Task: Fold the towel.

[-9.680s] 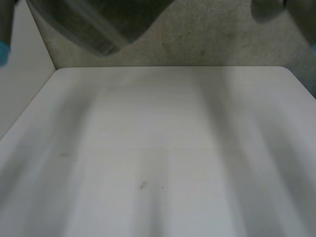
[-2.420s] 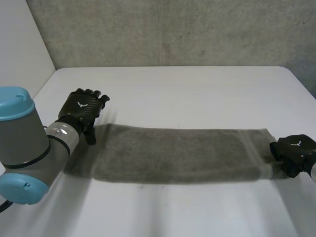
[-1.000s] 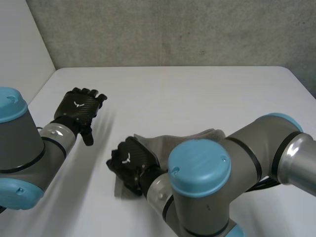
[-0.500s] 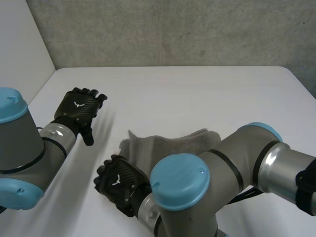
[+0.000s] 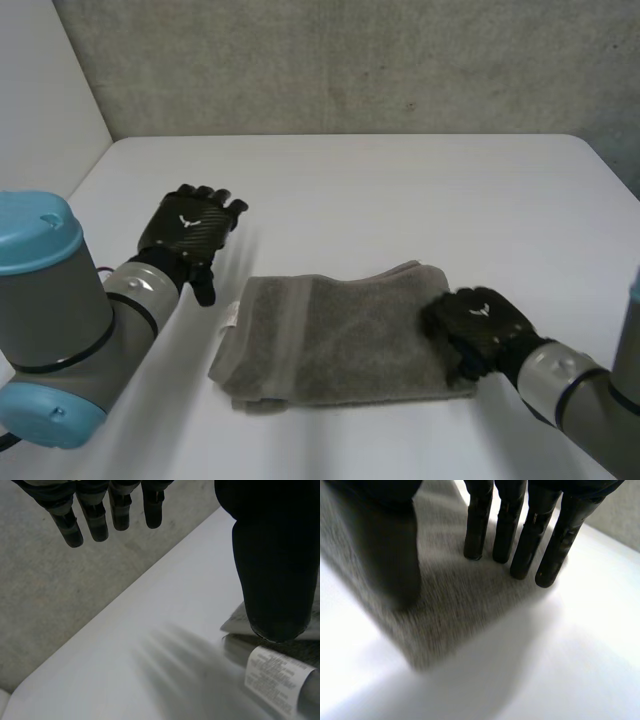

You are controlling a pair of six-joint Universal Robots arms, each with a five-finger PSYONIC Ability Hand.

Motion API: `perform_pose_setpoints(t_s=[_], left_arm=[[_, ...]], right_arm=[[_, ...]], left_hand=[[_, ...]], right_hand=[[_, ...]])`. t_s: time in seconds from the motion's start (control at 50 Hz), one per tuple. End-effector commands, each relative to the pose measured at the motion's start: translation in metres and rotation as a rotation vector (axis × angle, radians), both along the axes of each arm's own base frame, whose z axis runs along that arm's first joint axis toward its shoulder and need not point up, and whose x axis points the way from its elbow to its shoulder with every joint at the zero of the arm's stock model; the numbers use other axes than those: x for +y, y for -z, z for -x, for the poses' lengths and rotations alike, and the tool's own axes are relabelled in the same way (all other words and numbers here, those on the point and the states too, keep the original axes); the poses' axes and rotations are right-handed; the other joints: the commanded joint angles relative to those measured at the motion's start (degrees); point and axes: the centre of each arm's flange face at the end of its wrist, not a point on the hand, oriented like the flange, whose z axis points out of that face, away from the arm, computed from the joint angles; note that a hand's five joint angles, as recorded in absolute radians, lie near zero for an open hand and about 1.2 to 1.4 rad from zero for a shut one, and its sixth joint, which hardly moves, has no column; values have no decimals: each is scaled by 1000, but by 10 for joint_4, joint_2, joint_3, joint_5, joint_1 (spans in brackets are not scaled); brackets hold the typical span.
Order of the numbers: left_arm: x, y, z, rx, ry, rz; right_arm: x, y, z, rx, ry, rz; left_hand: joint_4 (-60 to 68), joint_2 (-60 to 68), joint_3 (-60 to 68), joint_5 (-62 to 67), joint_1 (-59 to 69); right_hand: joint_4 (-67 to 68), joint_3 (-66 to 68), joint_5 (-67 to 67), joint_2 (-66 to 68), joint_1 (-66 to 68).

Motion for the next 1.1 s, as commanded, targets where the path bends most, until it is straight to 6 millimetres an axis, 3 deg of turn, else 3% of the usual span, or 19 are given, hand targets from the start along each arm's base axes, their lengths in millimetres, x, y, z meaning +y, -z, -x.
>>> perform_pose_setpoints(t_s=[0.02, 0.06, 0.14, 0.22, 0.32, 0.4, 0.44, 0.46, 0.48, 0.62, 0.68, 0.72, 0.78, 0.82, 0.84, 0.86, 0.94, 1.06, 1.1], left_arm=[[10, -1, 9, 3, 35, 2], [10, -1, 9, 4, 35, 5], [10, 0, 9, 4, 35, 3], [10, 0, 9, 4, 33, 1], [9, 0, 8, 7, 31, 0], [9, 0, 8, 8, 31, -1], [9, 1, 8, 7, 31, -2], [9, 1, 8, 7, 31, -2], [10, 1, 8, 7, 29, -3], [9, 1, 7, 5, 25, -4], [9, 2, 6, 4, 22, -5], [9, -1, 5, 7, 19, 2], [9, -3, 4, 9, 17, 6], [9, -5, 3, 12, 16, 11], [9, -5, 3, 12, 16, 11], [9, -6, 2, 13, 11, 14], [8, -13, -2, 22, -1, 30], [7, -21, -9, 31, -21, 48], [7, -25, -13, 36, -35, 59]], right_arm=[[6, 17, 14, 72, 9, 21], [5, 18, 15, 64, 20, 25], [4, 18, 16, 62, 22, 27], [6, 19, 14, 62, 17, 22], [6, 20, 15, 52, 27, 12], [5, 18, 16, 46, 31, 17], [2, 15, 16, 42, 34, 36], [2, 15, 16, 42, 34, 36], [0, 12, 15, 43, 36, 56], [-15, -12, 8, 32, 35, 168], [-15, -29, -5, 23, 4, 231], [-4, -46, -35, 11, -75, 299], [3, -52, -50, 12, -110, 321], [17, -56, -77, 45, -177, 341], [17, -56, -77, 45, -178, 341], [25, -58, -92, 68, -226, 361], [61, -52, -136, 120, -407, 435], [91, -32, -165, 148, -545, 458], [115, -17, -177, 157, -630, 448]], left_hand=[[6, 6, 4, -18, -2], [6, 6, 4, -18, -2], [6, 6, 4, -18, -2], [7, 7, 6, -16, 0], [7, 7, 6, -16, 0], [7, 7, 6, -16, 0], [7, 7, 6, -16, 0], [7, 7, 6, -16, 0], [6, 6, 4, -18, -2], [6, 6, 4, -18, -2], [6, 6, 4, -18, -2], [5, 5, 4, -18, -3], [5, 5, 4, -18, -3], [5, 5, 4, -18, -3], [5, 5, 4, -18, -3], [5, 5, 4, -18, -3], [5, 5, 4, -18, -3], [5, 5, 4, -18, -3], [5, 5, 4, -18, -3]], right_hand=[[81, 80, 78, 80, 80], [173, 172, 170, 172, 172], [169, 167, 166, 167, 167], [16, 14, 13, 15, 15], [-5, -6, -8, -6, -6], [111, 110, 108, 110, 110], [319, 317, 316, 318, 318], [320, 318, 317, 319, 319], [437, 435, 434, 435, 435], [461, 459, 458, 459, 459], [461, 459, 458, 459, 459], [461, 459, 458, 459, 459], [461, 459, 458, 459, 459], [461, 459, 458, 459, 459], [461, 459, 458, 459, 459], [461, 459, 458, 459, 459], [461, 459, 458, 459, 459], [461, 459, 458, 459, 459], [461, 459, 458, 459, 459]])
